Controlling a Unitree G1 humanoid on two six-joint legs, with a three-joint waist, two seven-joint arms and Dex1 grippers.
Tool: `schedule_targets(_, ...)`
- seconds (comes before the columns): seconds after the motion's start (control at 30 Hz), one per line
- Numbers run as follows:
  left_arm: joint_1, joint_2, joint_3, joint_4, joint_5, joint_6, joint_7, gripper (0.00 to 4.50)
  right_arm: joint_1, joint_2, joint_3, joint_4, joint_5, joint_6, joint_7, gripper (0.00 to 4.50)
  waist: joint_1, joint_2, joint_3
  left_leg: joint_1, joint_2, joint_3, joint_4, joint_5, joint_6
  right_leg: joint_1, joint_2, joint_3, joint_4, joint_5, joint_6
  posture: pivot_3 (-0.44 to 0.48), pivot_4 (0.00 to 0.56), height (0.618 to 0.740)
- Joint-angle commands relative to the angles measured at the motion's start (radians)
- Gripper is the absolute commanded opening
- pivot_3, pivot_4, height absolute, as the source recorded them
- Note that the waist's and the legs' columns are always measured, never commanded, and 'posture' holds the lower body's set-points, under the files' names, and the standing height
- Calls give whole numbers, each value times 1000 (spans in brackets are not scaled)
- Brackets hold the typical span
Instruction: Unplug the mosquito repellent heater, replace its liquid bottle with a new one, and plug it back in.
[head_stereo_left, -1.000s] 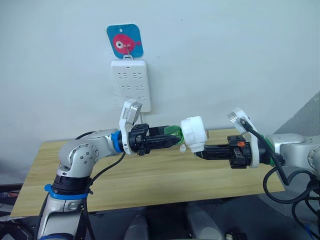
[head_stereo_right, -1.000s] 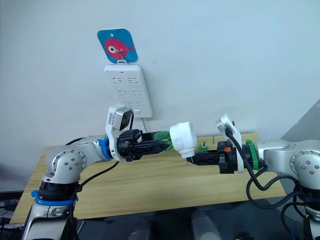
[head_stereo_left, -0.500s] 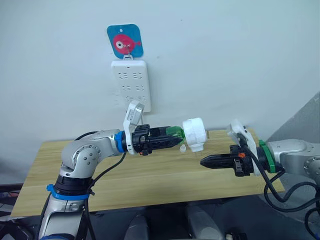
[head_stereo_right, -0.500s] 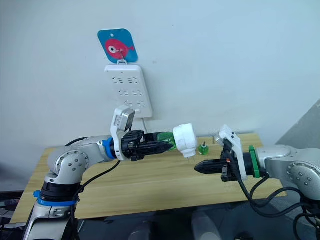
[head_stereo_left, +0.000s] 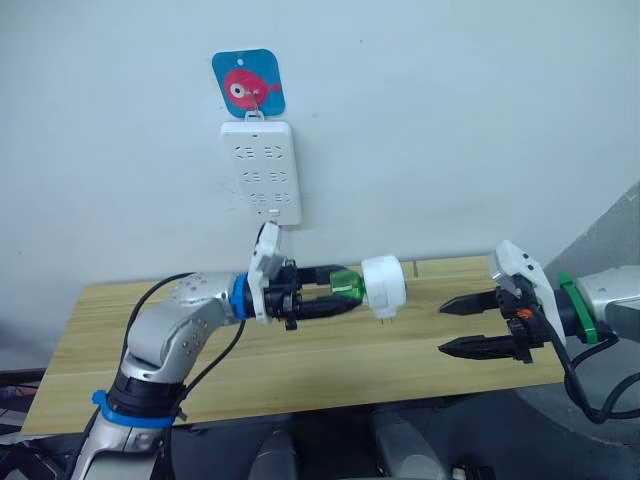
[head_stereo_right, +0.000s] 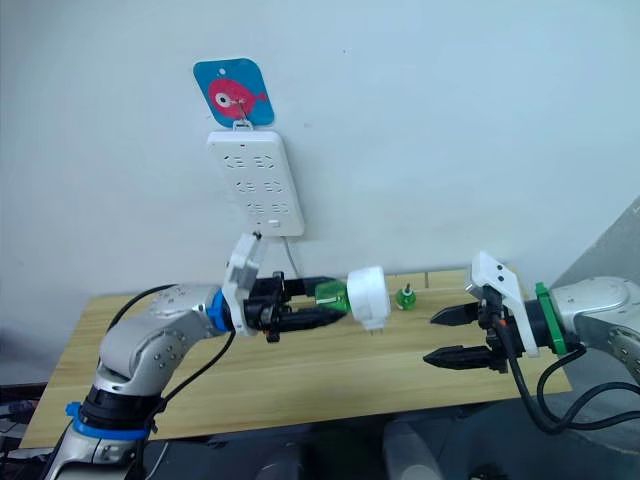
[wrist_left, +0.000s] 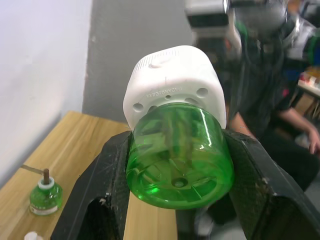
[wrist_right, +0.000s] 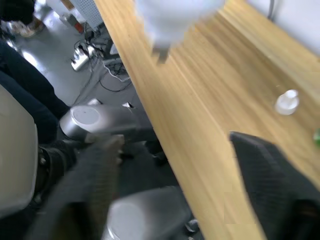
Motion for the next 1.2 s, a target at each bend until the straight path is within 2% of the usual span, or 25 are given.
schedule_targets(0.03, 16, 8, -8, 4, 79, -179, -67, 2303, -37, -2, -26, -13, -62, -99, 49, 4500, 0, 0, 0, 0, 0, 0, 0, 0, 0, 0, 0, 0, 0, 0, 0, -224, 91, 740)
schedule_targets(0.23, 14, -28, -27, 84, 162, -423, -147, 2303, -134, 62, 15, -12, -71, -113, 52, 4500, -3, 0, 0, 0, 0, 1, 0, 0, 0, 0, 0, 0, 0, 0, 0, -230, 92, 740)
schedule_targets(0.3, 12, -32, -32, 103, 169, -457, -168, 2303, -164, 95, 36, -11, -69, -84, 32, 4500, -4, 0, 0, 0, 0, 0, 0, 0, 0, 0, 0, 0, 0, 0, 0, -232, 90, 740)
schedule_targets(0.67, -45, -52, -45, 171, 203, -528, -168, 2303, -292, 197, 93, -63, 30, 165, -72, 4500, -23, 0, 0, 0, 0, -1, 0, 0, 0, 0, 0, -1, 0, 2, -4, -229, 89, 740)
schedule_targets(0.93, -55, -59, -60, 146, 207, -523, -155, 2303, -308, 295, 144, -83, -21, 186, -192, 4500, -27, 0, -1, 0, 0, -1, 0, 0, 0, 0, 0, -1, 0, 2, -4, -234, 88, 740)
schedule_targets(1.2, -67, -68, -57, 134, 200, -512, -120, 2303, -320, 334, 164, -70, -31, 192, -217, 4500, -27, 1, -1, 0, 0, -2, 0, 0, 0, 0, 0, -1, 0, 3, -4, -234, 88, 740)
